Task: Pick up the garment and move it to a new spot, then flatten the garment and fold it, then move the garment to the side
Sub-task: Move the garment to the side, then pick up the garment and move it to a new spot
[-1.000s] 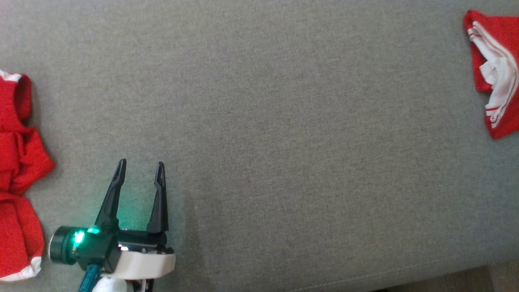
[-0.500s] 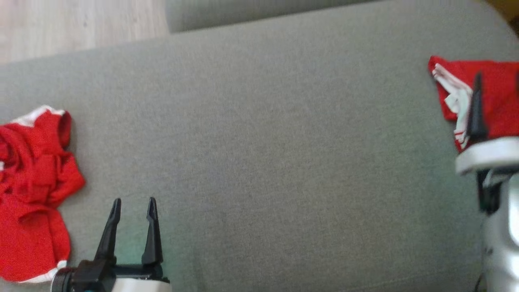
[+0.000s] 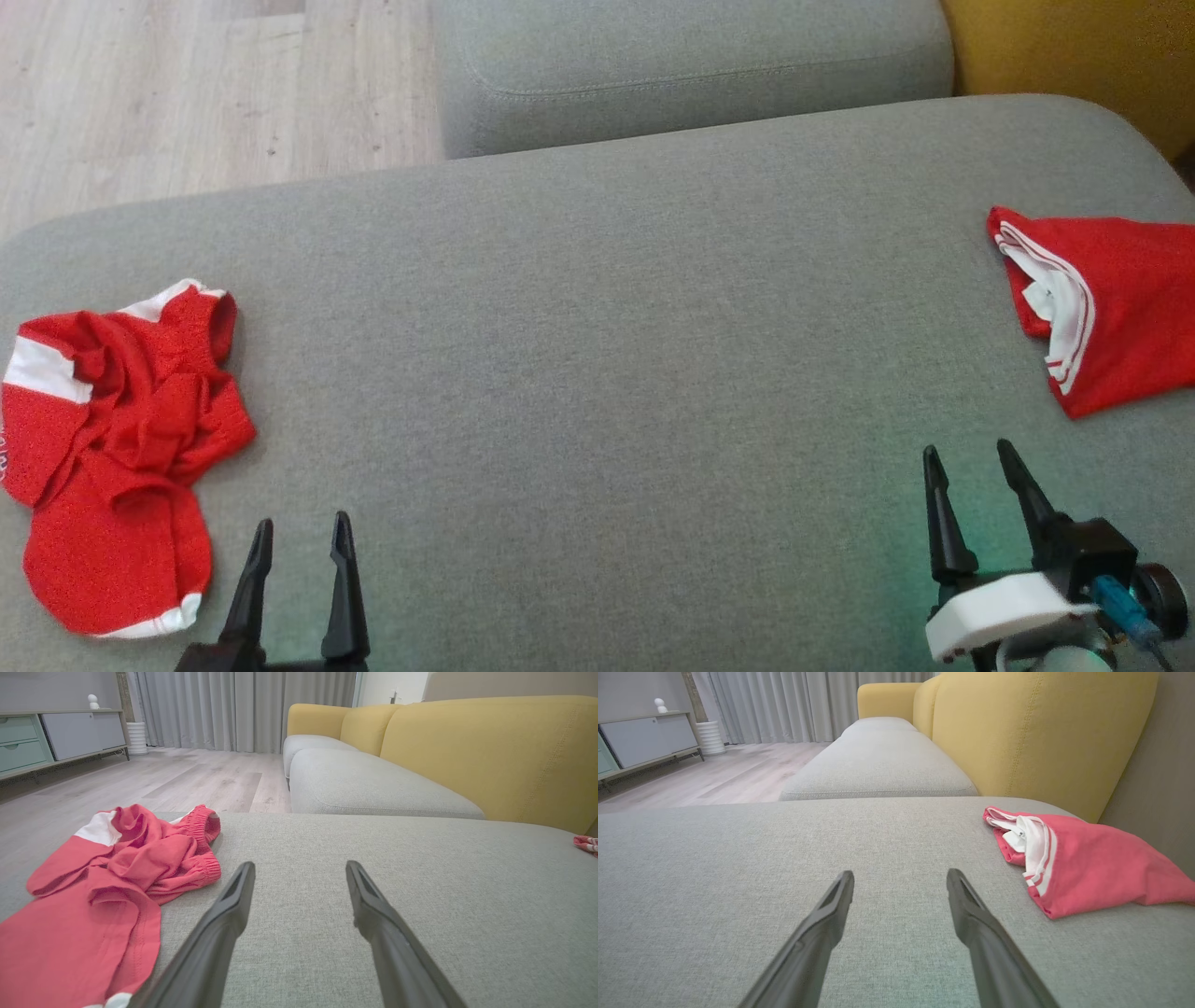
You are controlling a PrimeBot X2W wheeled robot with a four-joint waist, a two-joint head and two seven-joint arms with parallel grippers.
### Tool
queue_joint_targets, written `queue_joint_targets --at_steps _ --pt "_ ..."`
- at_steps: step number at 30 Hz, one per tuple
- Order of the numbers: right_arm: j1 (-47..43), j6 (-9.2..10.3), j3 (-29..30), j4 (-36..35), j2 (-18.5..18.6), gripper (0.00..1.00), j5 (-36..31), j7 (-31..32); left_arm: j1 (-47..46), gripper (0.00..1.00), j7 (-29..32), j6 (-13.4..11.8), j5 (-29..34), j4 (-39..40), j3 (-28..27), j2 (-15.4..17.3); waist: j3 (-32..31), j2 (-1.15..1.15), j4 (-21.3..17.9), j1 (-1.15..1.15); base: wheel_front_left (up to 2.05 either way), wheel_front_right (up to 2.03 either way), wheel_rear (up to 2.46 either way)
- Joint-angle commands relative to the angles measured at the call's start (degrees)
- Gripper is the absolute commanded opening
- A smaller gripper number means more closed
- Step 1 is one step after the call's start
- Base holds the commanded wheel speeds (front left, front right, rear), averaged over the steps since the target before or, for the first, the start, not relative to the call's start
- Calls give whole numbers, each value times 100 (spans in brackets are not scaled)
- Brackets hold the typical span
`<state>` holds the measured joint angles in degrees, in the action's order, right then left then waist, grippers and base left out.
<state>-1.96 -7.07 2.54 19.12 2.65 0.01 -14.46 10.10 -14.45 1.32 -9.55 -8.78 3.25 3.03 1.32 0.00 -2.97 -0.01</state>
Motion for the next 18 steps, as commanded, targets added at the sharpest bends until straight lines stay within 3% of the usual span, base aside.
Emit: queue_joint_targets --at_steps 1,8,17,18 --pt "149 -42 -124 -185 35 100 -1 -53 -108 100 -55 -15 -21 154 -189 -14 -3 0 26 1 0 0 0" --pt "59 -42 -283 -334 24 100 200 -53 -155 100 -55 -5 -41 200 -155 -14 -9 0 251 1 0 0 0" --pt "-45 -42 -773 -460 23 100 394 -53 -19 100 -55 -26 -51 195 -88 -15 -89 0 1592 1 0 0 0" --pt "-45 -42 -773 -460 23 100 394 -53 -19 100 -55 -26 -51 195 -88 -15 -89 0 1592 1 0 0 0"
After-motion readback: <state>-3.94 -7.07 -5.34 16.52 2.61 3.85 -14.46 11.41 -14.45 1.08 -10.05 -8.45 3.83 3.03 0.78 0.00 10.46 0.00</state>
